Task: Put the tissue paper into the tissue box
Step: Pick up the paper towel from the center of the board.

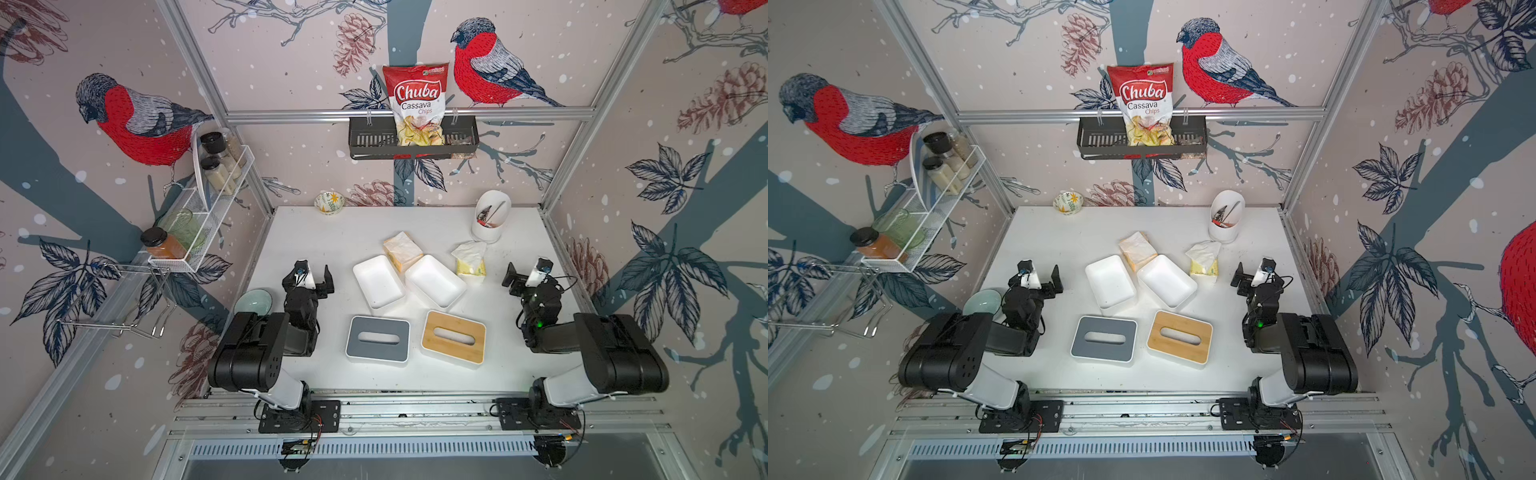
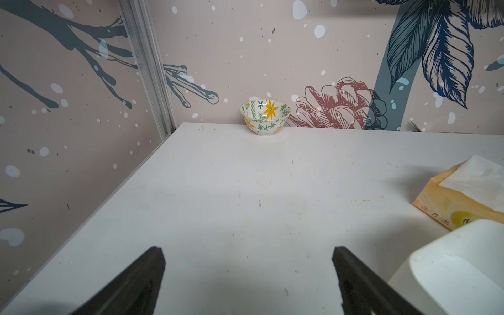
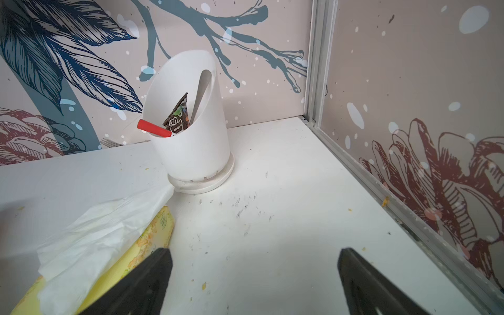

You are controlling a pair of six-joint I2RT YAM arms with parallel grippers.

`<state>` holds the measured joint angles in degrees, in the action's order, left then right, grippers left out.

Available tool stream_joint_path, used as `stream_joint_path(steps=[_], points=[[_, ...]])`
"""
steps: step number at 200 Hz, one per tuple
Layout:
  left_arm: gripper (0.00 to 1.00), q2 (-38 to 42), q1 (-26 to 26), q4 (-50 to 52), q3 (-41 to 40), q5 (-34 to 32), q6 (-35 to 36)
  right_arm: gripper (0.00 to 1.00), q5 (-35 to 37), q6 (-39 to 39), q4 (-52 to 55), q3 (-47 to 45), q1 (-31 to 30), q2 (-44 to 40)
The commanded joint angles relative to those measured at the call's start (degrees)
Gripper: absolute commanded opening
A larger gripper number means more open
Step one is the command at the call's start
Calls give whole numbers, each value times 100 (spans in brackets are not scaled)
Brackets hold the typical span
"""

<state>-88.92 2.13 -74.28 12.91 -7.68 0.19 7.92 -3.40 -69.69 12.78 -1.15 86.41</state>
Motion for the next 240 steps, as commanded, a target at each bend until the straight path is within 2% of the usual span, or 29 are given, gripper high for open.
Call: stream_joint_path(steps=[1,76,88,107,138,162,183,208,224,240], points=[[99,2,-16,-25,49,48,-33,100,-16,-38,-56,8,-15,-10],[99,7,-41,-38,36,4,-61,100,-60,40,-135,-59,-59,-50],[99,24,-25,-121,4,-239,-129,100,-124,149,-295,-152,-104,-124],[99,422,92,-139,-172,-1234,-338,100,78,356,-89,-250,-345,-598],[99,1493,400,1019,33,-1590,-127,100,124,365,1428,40,-661,-1526],[99,2155,552,2516,504,-1606,-697,100,294,66,2401,278,-862,-2227],[99,2476,552,4020,1056,-1484,-1500,100,511,-723,3655,734,-862,-2841],[99,2521,545,5425,1724,-862,-2268,100,1149,-2360,5424,1434,-619,-3316],[99,2479,551,6037,1990,-422,-2515,100,843,-2604,5957,1653,-342,-3535],[99,2453,559,6149,2028,-193,-2477,100,-248,-2390,6223,1765,-12,-3661]])
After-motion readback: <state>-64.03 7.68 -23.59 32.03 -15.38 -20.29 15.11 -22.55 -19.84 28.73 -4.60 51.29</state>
